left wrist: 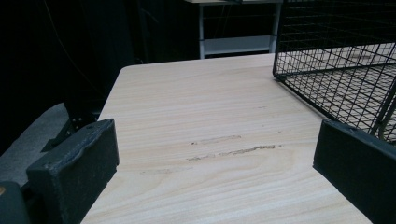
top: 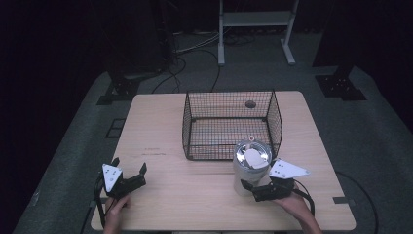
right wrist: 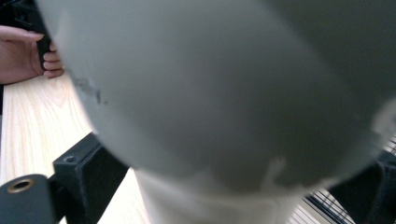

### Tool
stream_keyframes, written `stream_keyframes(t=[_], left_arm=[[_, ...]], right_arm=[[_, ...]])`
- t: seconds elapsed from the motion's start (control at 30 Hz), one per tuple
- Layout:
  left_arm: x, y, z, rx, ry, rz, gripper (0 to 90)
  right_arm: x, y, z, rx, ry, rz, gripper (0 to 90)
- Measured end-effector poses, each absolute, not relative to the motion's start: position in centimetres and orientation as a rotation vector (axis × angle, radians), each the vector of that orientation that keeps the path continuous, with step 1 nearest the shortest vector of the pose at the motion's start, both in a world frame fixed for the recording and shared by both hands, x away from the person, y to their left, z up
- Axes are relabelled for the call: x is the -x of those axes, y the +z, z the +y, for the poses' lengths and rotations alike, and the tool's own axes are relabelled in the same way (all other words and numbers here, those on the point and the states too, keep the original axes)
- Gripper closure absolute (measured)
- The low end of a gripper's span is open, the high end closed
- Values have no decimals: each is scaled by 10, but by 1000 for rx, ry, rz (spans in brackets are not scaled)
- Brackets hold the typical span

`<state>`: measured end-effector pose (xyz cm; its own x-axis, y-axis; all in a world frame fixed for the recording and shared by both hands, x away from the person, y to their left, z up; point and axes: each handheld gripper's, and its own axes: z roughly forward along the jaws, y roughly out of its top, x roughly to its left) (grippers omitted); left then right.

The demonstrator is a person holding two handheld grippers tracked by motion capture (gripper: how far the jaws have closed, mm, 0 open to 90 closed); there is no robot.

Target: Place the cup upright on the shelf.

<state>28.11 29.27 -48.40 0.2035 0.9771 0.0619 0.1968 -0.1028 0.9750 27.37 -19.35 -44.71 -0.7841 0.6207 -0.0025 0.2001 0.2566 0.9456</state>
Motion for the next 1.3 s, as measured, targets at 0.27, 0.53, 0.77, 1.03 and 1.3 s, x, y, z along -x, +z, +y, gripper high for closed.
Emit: stream_keyframes(t=[0.27, 0.53, 0.77, 1.03, 1.3], left_arm=[[-281, -484, 293, -1510, 1014, 1169, 0], [-281, -484, 293, -1509, 1010, 1168, 0], [-281, -484, 293, -1511, 1009, 1164, 0], [-281, -484, 294, -1506, 1007, 1169, 0], [-281, -484, 293, -1510, 1012, 1165, 0]], right_arm=[[-279, -451, -186, -728, 1561, 2117, 69], [-280, -454, -185, -724, 1594, 2085, 82], [-280, -454, -186, -730, 1605, 2082, 86], [-275, -446, -191, -690, 1639, 2105, 87], [-276, -424, -194, -671, 1679, 2097, 87]])
